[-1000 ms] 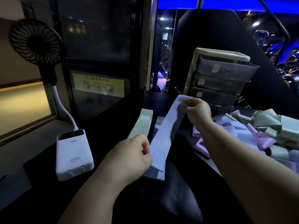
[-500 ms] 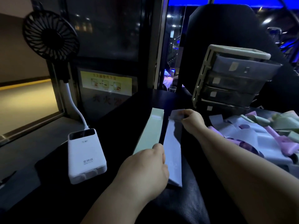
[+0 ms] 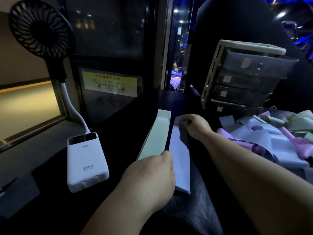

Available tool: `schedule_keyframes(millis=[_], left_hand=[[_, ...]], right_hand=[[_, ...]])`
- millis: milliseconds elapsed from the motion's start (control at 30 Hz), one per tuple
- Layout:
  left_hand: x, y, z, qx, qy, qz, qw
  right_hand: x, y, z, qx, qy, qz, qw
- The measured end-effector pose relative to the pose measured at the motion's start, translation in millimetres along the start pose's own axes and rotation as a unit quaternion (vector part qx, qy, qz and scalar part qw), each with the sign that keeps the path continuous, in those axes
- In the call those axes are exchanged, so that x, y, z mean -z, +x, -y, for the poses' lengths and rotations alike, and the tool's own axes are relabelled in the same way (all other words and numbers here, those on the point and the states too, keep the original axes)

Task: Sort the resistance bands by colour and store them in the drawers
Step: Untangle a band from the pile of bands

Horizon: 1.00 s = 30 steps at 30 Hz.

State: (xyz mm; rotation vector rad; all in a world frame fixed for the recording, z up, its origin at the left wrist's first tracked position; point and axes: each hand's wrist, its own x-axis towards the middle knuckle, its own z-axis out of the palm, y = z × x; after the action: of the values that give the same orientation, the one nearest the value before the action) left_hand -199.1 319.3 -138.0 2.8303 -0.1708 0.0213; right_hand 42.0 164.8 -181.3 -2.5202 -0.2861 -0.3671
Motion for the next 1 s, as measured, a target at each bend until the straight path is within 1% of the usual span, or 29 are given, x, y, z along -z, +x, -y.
schedule_keyframes(millis=[467, 667, 800, 1000], left_hand=[[-2, 0, -2, 0.015, 0.019, -0.008, 1.0], [1, 2, -2, 0.018, 0.01, -0.02, 1.0], [4, 2, -3, 0.019, 0.0, -0.024, 1.0], [5, 9, -6, 0.04, -0.024, -0.043, 0.998]], right_hand=[[-3, 0, -3, 0.025, -0.055, -0.001, 0.998], [-1, -3, -2, 0.02, -0.039, -0.031, 0.999], [1, -4, 2, 0.001, -0.028, -0.028, 0.999], [24, -7, 9, 0.018, -0.022, -0.035, 0.999]])
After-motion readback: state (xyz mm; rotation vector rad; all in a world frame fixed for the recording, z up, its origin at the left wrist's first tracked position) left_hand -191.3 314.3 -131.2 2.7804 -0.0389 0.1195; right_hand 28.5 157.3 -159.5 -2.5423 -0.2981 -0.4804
